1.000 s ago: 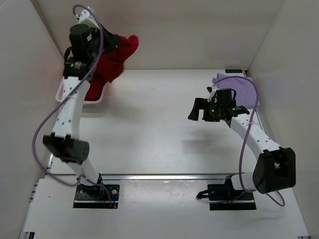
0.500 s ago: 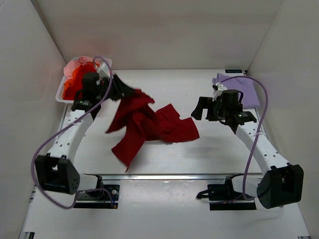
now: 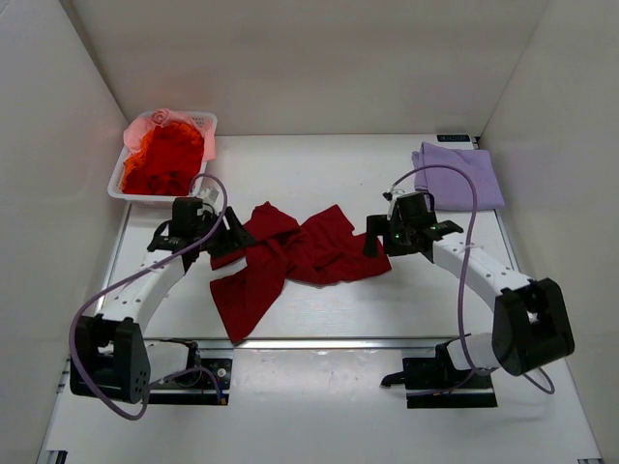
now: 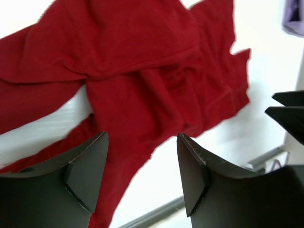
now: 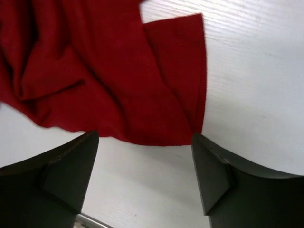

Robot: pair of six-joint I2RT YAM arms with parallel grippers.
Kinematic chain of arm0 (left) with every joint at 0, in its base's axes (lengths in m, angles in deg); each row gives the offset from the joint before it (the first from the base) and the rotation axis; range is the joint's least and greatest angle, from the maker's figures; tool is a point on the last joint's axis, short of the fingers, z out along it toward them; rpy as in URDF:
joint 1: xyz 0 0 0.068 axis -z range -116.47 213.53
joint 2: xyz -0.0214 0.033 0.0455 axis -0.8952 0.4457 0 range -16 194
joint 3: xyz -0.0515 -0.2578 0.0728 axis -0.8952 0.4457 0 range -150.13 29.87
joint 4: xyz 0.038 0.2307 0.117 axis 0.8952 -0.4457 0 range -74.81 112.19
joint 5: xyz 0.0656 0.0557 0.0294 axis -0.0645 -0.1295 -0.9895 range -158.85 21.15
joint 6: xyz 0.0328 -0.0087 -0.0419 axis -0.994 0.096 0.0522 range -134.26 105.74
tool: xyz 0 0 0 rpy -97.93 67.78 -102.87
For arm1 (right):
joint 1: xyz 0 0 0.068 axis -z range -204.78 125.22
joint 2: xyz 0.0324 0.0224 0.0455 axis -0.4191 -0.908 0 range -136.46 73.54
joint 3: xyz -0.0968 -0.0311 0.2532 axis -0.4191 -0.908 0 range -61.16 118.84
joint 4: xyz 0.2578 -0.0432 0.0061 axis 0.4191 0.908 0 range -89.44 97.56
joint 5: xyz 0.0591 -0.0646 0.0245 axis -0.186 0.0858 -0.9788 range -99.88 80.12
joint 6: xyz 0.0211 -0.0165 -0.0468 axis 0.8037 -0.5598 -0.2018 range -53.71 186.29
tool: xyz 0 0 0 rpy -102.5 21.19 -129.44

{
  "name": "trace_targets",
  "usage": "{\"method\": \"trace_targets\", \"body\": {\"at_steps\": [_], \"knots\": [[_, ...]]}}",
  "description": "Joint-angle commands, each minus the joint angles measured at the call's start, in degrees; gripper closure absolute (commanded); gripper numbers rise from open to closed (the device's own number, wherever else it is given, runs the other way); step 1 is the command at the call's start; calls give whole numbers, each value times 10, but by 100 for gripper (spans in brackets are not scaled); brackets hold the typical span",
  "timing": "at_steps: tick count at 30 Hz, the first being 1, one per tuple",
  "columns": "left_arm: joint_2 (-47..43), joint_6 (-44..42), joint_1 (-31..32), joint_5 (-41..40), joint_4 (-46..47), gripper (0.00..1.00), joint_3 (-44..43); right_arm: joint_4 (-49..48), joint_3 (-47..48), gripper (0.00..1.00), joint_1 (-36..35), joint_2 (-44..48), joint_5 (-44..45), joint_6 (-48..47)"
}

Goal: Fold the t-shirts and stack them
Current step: Move the tshirt to the center of the board, then flatten out the tshirt

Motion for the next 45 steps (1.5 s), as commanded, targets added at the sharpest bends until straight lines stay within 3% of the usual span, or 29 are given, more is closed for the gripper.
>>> {"method": "trace_targets", "body": {"at_steps": [1, 3, 7, 13, 19, 24, 28, 29, 30, 31, 32, 33, 35, 36, 37, 39, 41, 43, 45], "knots": [[1, -12, 17, -56, 43, 30, 14, -30, 37, 28, 2, -43, 47, -16], [23, -15, 36, -78, 49, 30, -3, -33, 58, 44, 9, -72, 52, -17], [79, -8, 69, -102, 66, 28, -51, -29, 98, 40, 22, -136, 61, -35], [172, 34, 117, -113, 69, 16, -136, -27, 110, 35, 40, -176, 74, -33], [247, 92, 141, -142, 74, 19, -171, -23, 115, 34, 69, -191, 50, -19], [291, 96, 143, -144, 77, 21, -174, -39, 104, 25, 87, -198, 33, -8], [306, 102, 141, -140, 89, 39, -170, -28, 124, 24, 76, -232, 34, -23], [305, 99, 140, -137, 94, 58, -169, -26, 137, 23, 72, -242, 34, -24], [306, 101, 139, -139, 93, 70, -168, -26, 145, 23, 62, -253, 31, -27], [303, 99, 138, -138, 94, 73, -167, -26, 150, 23, 61, -257, 28, -26], [301, 99, 132, -141, 91, 88, -168, -25, 156, 24, 52, -274, 30, -26], [298, 98, 135, -140, 89, 97, -167, -26, 162, 25, 47, -279, 24, -23], [290, 97, 130, -141, 86, 100, -166, -22, 165, 30, 31, -290, 17, -20], [286, 95, 129, -136, 88, 100, -165, -24, 166, 43, 29, -292, 13, -14], [270, 95, 118, -138, 86, 100, -162, -25, 156, 73, 14, -291, 20, -4], [255, 93, 118, -138, 80, 100, -161, -19, 159, 70, 5, -283, 47, 0], [243, 86, 116, -138, 63, 100, -162, -25, 154, 56, 0, -258, 77, -6], [231, 82, 104, -133, 58, 100, -158, -41, 150, 42, 1, -241, 68, -14], [209, 82, 101, -126, 59, 100, -144, -70, 165, 38, 12, -236, 15, -22]]}}
